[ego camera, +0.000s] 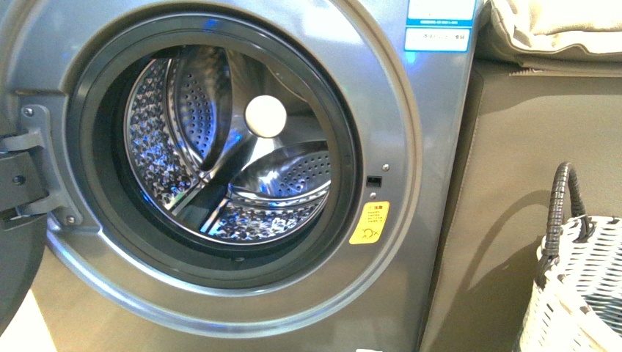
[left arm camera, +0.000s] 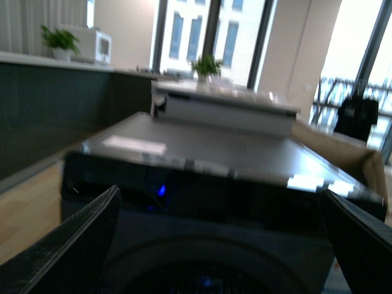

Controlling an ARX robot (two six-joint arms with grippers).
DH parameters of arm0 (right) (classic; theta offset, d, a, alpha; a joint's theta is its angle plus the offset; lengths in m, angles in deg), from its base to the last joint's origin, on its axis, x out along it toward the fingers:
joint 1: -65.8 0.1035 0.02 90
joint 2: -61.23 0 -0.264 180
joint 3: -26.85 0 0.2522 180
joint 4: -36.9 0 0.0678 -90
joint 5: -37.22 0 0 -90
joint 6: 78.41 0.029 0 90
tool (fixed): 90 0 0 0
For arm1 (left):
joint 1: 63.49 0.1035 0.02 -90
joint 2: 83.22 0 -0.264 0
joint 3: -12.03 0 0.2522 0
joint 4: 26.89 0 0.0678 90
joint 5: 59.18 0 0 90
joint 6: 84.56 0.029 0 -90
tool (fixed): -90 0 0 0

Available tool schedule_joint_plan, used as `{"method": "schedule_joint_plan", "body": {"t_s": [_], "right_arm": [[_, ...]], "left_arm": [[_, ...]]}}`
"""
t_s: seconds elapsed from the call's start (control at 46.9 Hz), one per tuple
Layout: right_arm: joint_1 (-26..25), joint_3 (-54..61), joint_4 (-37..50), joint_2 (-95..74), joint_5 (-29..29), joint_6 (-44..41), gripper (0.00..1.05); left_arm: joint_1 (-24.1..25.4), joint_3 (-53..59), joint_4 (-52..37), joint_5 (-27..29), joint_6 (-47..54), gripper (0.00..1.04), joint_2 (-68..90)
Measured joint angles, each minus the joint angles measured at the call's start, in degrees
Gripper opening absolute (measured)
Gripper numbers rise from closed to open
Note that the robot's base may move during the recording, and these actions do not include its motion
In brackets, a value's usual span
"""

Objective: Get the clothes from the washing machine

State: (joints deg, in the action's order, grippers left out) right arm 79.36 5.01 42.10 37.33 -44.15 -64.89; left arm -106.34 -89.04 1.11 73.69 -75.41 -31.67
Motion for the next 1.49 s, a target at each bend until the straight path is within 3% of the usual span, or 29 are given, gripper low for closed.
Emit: {"method": "schedule_joint_plan", "body": {"t_s": [0.298, 0.426, 0.618, 0.852, 0.895, 0.959, 1.065, 1.129, 1.193, 1.342, 1.491], "right_arm": [[15.0, 4.5, 12.2, 0.0, -20.2, -6.0, 0.97], [18.4, 6.7, 17.3, -1.8, -25.0, -7.8, 0.97], [19.1, 8.0, 26.2, -5.9, -28.2, -9.9, 0.97], [14.5, 8.5, 35.8, -12.2, -27.0, -10.0, 0.97], [13.9, 8.6, 37.4, -13.0, -26.9, -10.2, 0.97], [13.2, 8.6, 38.3, -13.6, -26.9, -10.3, 0.97], [12.8, 8.6, 38.4, -13.7, -27.1, -10.4, 0.97], [12.5, 8.0, 21.9, -6.2, -32.2, -11.9, 0.85], [9.1, 7.9, 5.3, 2.9, -30.3, -12.6, 0.69], [3.7, 7.9, -4.4, 9.2, -24.9, -13.1, 0.44], [0.3, 7.9, -12.8, 16.4, -22.1, -13.2, 0.2]], "left_arm": [[-3.1, 15.3, -1.7, 7.6, -6.6, 0.98, -3.5], [-3.1, 17.9, -3.3, 9.8, -6.9, 0.98, -6.5], [-4.6, 20.1, -1.1, 11.1, -9.7, 0.98, -7.7], [-6.7, 22.6, 3.8, 11.9, -16.7, 0.98, -6.6], [-6.1, 23.0, 5.0, 10.2, -16.3, 0.95, -7.3], [-3.1, 27.5, 3.5, 3.2, -13.4, 0.84, -10.9], [7.0, 42.9, -1.4, -8.5, -10.6, 0.58, -21.0], [12.2, 49.5, -3.5, -13.5, -10.2, 0.43, -25.9], [16.8, 54.9, -5.4, -18.1, -9.9, 0.29, -29.3], [23.6, 63.0, -7.4, -24.6, -9.6, 0.04, -33.6], [28.8, 68.3, -9.4, -29.6, -9.6, 0.04, -37.5]]}}
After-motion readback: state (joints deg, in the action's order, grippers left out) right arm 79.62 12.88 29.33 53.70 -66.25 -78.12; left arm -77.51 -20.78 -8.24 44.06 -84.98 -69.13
